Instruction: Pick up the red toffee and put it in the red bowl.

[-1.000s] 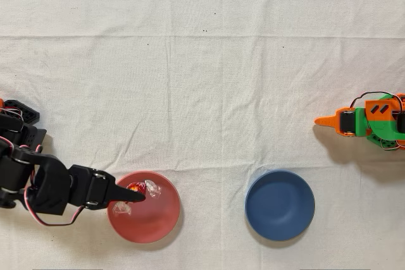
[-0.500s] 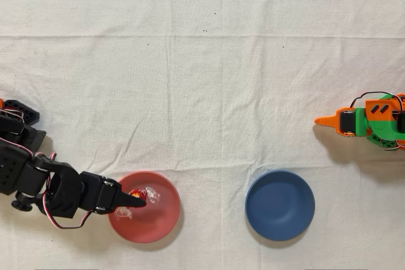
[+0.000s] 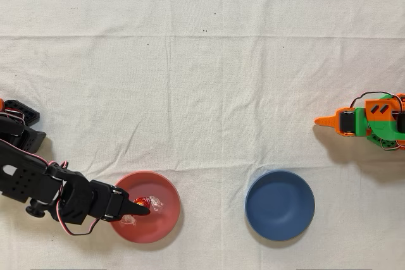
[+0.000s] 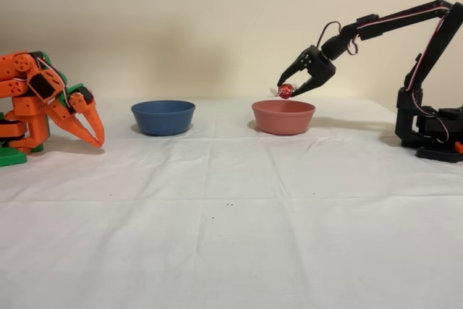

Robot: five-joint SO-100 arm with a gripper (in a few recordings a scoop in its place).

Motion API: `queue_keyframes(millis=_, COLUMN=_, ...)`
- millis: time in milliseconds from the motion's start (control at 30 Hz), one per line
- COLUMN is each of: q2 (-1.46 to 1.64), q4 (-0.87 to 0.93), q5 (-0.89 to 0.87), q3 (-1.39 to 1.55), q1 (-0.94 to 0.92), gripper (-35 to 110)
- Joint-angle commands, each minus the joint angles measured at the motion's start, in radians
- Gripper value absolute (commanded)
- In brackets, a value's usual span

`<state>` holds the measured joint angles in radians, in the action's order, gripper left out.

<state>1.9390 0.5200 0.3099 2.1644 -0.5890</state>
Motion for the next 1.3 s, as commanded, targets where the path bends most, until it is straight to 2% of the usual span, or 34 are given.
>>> queue_keyframes(millis=0, q2=0.003, q4=-0.031, q5=0.014, q3=-0.031, q1=-0.012, gripper=9)
queue_keyframes(millis=200, q2=0.011, q4=-0.026, q5=0.000, q3=-0.025, q1=-0.015, gripper=14)
queue_keyframes(millis=467, q2=0.015, q4=0.049, q5=-0.020, q3=-0.072, q1=-0.028, gripper=31)
queue_keyframes(millis=700, q2=0.011, q4=0.084, q5=0.040, q3=-0.095, q1=-0.040, gripper=36)
queue_keyframes(millis=1167, q2=0.135, q4=0.081, q5=0.060, q3=-0.063, q1=-0.049, gripper=32)
queue_keyframes(millis=1267, q2=0.195, q4=0.049, q5=0.057, q3=-0.025, q1=-0.015, gripper=22)
